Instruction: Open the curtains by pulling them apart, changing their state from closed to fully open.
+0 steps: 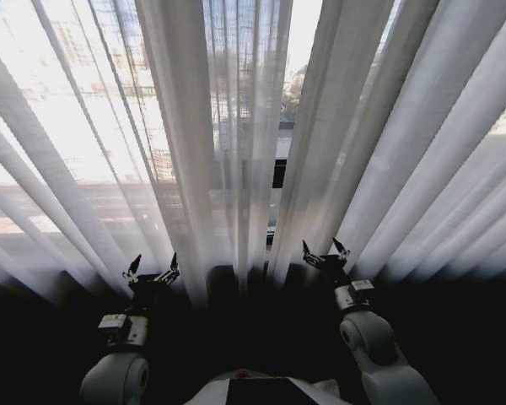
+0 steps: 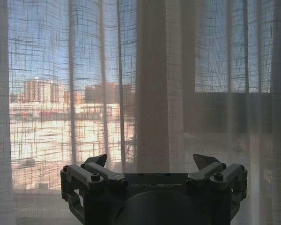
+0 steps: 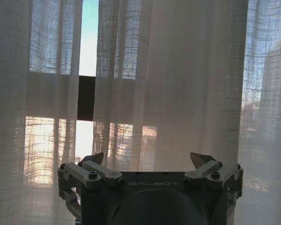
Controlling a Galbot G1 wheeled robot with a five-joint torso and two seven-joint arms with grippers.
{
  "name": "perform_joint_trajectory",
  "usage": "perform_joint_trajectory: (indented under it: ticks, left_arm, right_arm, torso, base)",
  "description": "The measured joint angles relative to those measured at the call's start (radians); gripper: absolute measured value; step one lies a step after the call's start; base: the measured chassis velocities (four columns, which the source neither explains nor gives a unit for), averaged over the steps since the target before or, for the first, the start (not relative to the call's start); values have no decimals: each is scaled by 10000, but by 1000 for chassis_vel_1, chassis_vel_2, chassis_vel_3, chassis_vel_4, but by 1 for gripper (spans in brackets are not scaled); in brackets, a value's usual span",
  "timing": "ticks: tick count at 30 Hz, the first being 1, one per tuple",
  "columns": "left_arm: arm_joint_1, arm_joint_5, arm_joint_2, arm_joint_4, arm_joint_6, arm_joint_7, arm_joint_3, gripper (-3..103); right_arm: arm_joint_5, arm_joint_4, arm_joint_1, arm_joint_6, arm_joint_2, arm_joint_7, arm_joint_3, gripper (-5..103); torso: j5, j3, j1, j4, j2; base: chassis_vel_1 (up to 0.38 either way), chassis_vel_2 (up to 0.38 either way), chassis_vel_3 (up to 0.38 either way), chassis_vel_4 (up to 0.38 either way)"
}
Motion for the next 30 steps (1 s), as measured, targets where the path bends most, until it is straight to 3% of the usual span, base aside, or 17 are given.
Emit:
perform_joint_trajectory:
  ticks: [13,20,26,30]
  left_arm:
    - [-67,1,-20,-1,-5,1,14,100]
    - [-238,1,-196,23,14,1,22,100]
    - [29,-15,-291,-47,-318,6,-53,100]
    - [145,-16,-310,5,-485,8,-54,100]
  right_arm:
    - [-68,-104,68,-133,-33,12,-64,100]
    - [297,-575,822,-935,-308,-79,-374,100]
    - [918,-1348,2245,-1509,-437,164,-1298,100]
    - [1404,-2197,3224,-1334,-536,605,-2242,100]
  torso:
    - [1,1,3,-1,-1]
    - [2,0,3,-1,-2]
    - [1,-1,-2,1,1]
    - [1,1,0,1,-1]
  base:
    - [-130,116,127,-113]
    - [-20,25,23,-22]
    - [0,0,0,0]
    - [0,0,0,0]
